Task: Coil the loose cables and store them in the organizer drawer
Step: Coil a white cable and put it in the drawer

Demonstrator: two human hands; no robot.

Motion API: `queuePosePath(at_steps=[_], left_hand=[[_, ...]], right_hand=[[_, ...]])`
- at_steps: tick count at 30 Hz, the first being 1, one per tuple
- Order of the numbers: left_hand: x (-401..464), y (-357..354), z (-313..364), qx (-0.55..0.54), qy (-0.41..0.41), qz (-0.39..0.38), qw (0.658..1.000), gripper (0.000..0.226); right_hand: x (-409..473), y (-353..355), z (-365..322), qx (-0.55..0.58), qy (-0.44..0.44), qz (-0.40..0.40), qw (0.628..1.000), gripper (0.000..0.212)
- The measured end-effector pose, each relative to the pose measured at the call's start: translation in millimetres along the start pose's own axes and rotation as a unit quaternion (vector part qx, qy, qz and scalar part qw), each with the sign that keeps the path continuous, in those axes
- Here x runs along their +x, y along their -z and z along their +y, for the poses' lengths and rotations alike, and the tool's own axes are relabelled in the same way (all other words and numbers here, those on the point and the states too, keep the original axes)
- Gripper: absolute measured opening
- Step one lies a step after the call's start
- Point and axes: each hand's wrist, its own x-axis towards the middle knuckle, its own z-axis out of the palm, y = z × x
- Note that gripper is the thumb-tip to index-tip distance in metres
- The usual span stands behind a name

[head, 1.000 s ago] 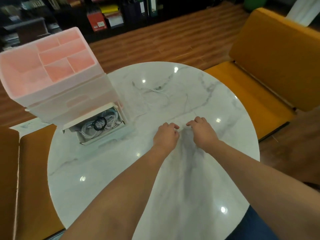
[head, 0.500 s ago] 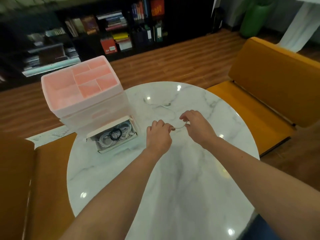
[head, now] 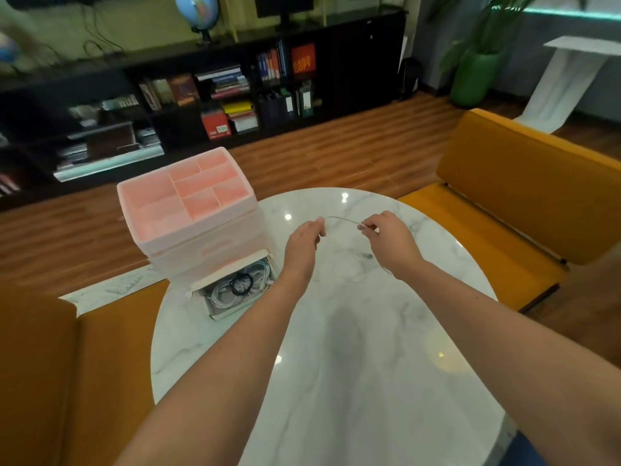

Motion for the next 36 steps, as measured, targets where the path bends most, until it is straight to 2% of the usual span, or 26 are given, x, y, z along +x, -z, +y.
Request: queuePosePath(at_steps=[5,8,11,14,16,19,22,24,28,31,36], left_hand=[[6,15,13,-0.059,-0.001,-0.002,0.998,0.034],[9,15,9,0.002,-0.022,-0.009,1.000,0.037],[10,14,-9,0.103,-0.023,-0.021,0.994,0.035],[7,14,-27,0.100,0.011,-0.058,0.993,0.034],[4,11,-29,0.031,0.058,-0.074,0.995,0.034],[4,8,-18,-0.149,0.106,-0.048,0.982,0.026],[13,11,0,-0.309,0.106,-0.026,0.945,0.022],[20,13,10,-0.340,0.087,-0.028,0.936,0.026],[23,9,20,-0.229,0.033,-0.024,0.972,0.034],[24,5,22,-0.192,0.011,-0.037,0.981,0.044],[30,10,13,-0.031,-0.040,-0.066,0.997,0.047]], right_hand=[[-1,-3,-3,0.029,-0.086,-0.087,0.992,0.026],[-1,-6,-10,0.118,-0.096,-0.096,0.984,0.030],[1,1,-20,0.251,-0.123,-0.070,0.958,0.031],[6,10,-28,0.253,-0.116,-0.071,0.958,0.029],[10,12,-31,0.240,-0.108,-0.079,0.962,0.028],[14,13,-29,0.217,-0.106,-0.082,0.967,0.029],[12,13,-20,0.146,-0.082,-0.079,0.983,0.028],[10,11,-13,0.097,-0.079,-0.089,0.988,0.029],[4,6,-15,0.068,-0.078,-0.100,0.990,0.027],[-4,3,-26,0.060,-0.049,-0.145,0.986,0.024],[-14,10,-37,0.094,-0.013,-0.216,0.972,0.018]])
